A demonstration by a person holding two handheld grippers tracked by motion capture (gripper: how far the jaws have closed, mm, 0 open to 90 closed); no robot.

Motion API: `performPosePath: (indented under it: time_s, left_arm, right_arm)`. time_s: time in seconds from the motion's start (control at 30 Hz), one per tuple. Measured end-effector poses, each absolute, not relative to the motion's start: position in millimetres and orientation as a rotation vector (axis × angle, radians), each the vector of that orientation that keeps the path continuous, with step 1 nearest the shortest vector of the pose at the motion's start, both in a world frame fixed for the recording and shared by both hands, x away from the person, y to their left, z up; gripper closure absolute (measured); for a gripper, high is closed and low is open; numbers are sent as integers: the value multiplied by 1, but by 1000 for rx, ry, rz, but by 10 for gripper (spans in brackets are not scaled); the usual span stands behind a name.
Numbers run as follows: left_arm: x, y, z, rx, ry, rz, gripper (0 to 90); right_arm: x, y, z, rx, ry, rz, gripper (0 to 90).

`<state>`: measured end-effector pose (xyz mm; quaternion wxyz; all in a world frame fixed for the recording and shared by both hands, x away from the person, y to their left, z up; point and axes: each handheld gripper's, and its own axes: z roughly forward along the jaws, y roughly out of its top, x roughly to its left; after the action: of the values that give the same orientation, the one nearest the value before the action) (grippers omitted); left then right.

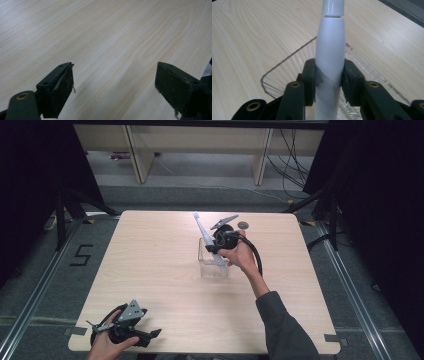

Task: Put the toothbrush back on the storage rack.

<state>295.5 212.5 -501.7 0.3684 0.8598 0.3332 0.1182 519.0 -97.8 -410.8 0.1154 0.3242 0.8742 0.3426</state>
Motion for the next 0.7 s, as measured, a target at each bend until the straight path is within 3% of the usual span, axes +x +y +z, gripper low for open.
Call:
performPosePath:
  time_s: [0.7]
  left_arm:
    - [296,213,-502,2216,849,307,150]
  right_arm:
    - [521,-88,-425,1001,2621,819,668]
